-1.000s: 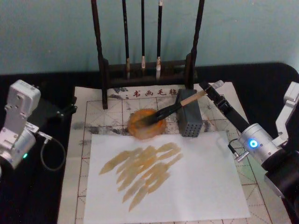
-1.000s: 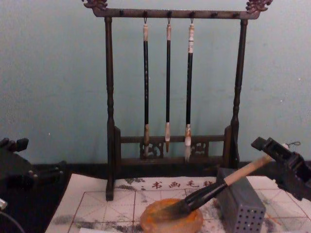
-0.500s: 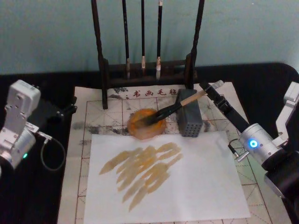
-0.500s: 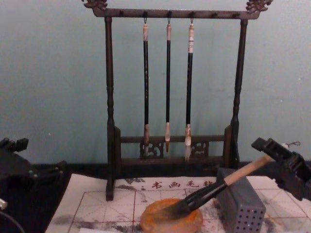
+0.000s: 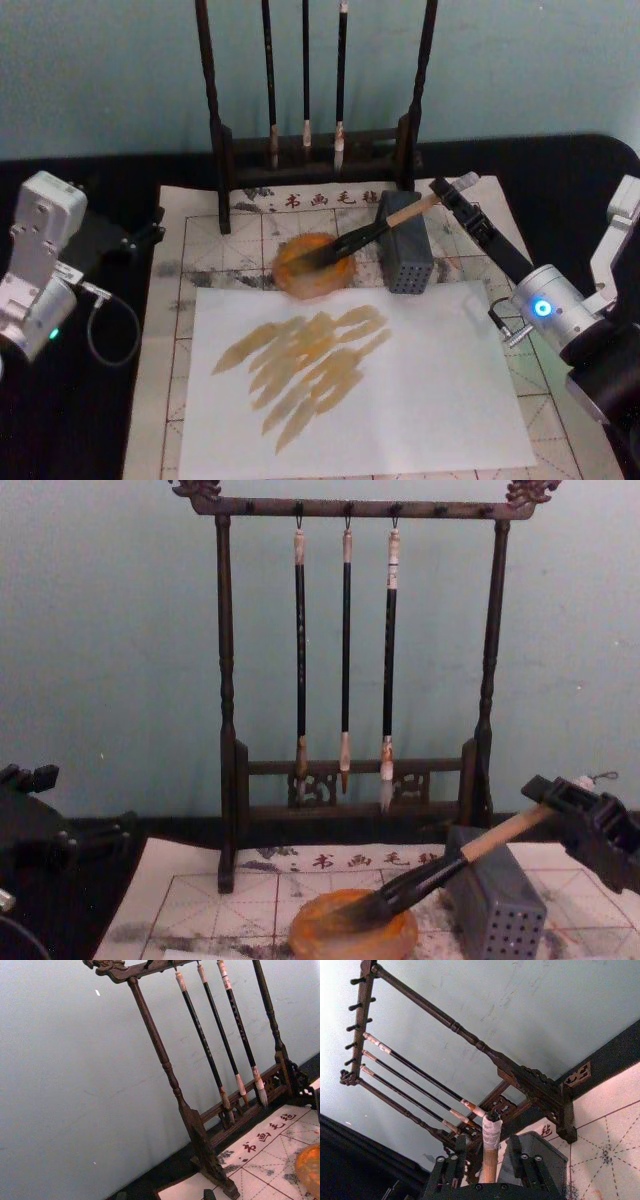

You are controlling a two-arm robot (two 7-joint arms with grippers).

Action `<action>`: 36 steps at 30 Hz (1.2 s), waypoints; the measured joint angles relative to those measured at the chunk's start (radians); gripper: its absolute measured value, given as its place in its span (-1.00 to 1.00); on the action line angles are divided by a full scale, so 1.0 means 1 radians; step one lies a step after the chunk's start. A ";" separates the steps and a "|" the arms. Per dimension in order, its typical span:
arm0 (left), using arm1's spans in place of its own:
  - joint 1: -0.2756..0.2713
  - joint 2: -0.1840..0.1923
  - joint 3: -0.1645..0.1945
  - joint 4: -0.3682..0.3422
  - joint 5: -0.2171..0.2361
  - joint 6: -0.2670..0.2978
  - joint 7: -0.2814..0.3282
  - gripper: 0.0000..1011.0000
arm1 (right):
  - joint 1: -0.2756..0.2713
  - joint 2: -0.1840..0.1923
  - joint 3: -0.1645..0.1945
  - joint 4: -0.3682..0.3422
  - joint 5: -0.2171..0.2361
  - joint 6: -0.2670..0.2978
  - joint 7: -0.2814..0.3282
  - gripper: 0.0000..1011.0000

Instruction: Pick up the brush from the inkstone, write on the paper, then place the brush back to its original position.

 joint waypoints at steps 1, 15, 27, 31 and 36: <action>0.000 0.000 0.000 0.000 0.000 0.000 0.000 0.98 | 0.000 0.000 0.000 0.000 0.000 0.000 0.000 0.09; 0.000 0.000 0.000 0.000 0.000 0.000 0.000 0.98 | 0.000 0.000 0.000 0.000 0.000 0.000 0.000 -0.65; 0.000 0.000 0.000 0.000 0.000 0.000 0.000 0.98 | 0.000 0.000 0.000 0.000 0.000 0.000 0.000 -0.65; 0.000 0.000 0.000 0.000 0.000 0.000 0.000 0.98 | 0.000 0.000 0.000 0.000 0.000 0.000 0.000 -0.65; 0.000 0.000 0.000 0.000 0.000 0.000 0.000 0.98 | 0.000 0.007 -0.004 -0.002 0.008 0.002 0.007 -0.65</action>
